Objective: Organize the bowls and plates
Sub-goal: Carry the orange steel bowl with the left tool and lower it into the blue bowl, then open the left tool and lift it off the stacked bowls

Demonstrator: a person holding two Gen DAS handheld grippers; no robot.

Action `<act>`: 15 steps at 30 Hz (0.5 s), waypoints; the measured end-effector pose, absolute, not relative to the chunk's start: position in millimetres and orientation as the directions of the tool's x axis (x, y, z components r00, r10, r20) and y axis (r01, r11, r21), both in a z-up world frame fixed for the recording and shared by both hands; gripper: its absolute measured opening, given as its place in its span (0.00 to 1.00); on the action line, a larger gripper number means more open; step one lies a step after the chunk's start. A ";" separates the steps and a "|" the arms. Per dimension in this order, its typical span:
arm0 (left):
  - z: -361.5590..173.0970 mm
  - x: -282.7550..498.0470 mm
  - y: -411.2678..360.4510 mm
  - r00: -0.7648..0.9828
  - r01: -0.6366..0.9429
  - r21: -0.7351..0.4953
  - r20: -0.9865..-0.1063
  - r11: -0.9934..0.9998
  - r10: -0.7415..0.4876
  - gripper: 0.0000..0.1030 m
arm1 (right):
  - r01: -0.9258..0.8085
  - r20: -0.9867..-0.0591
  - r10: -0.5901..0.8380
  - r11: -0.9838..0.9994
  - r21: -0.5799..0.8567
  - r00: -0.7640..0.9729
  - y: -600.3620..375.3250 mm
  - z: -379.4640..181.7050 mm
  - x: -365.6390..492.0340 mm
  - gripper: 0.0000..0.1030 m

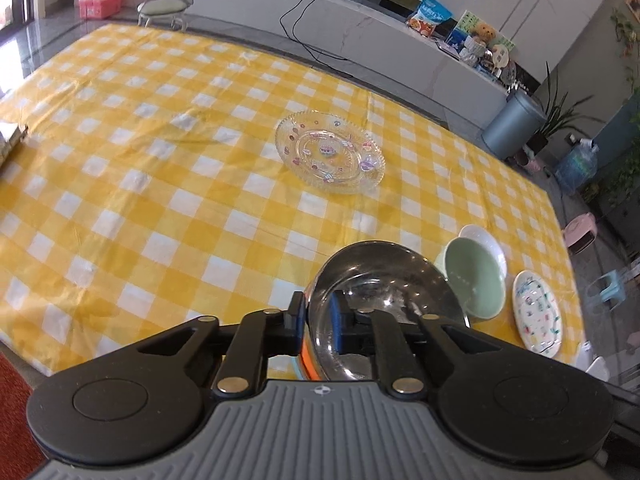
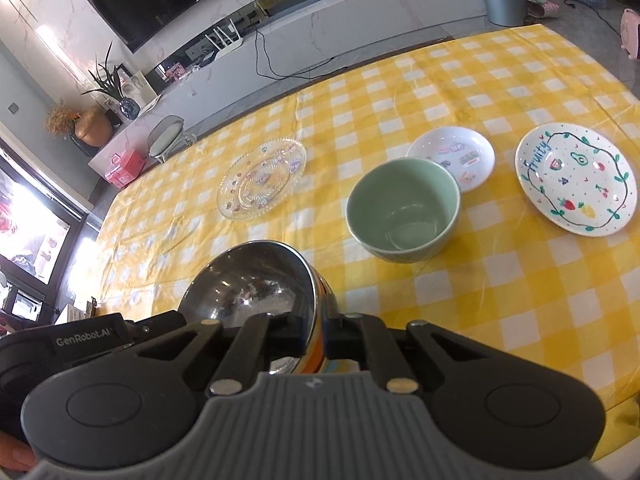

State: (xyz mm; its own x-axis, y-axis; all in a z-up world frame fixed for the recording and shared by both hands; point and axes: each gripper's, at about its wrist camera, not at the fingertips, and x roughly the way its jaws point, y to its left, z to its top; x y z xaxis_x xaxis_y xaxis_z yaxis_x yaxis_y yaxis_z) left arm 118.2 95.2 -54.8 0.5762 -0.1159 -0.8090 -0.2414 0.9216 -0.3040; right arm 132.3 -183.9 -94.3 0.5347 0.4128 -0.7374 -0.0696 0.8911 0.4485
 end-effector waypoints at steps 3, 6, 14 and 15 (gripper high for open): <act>-57.4 119.6 96.0 0.570 -0.241 -0.303 -0.813 0.922 -0.118 0.11 | -0.077 -0.742 0.398 0.901 0.427 0.539 -179.8 -96.1 132.3 0.00; -56.9 119.4 97.8 0.570 -0.249 -0.302 -0.814 0.920 -0.113 0.11 | -0.070 -0.742 0.403 0.897 0.437 0.536 -181.7 -97.3 133.7 0.00; -27.8 112.8 88.6 0.652 -0.202 -0.300 -0.752 0.932 -0.101 0.13 | -0.090 -0.702 0.412 0.890 0.448 0.580 -193.8 -77.6 127.9 0.06; -23.8 113.7 84.4 0.659 -0.187 -0.298 -0.744 0.936 -0.105 0.13 | -0.091 -0.698 0.410 0.890 0.446 0.587 -196.8 -75.1 127.7 0.07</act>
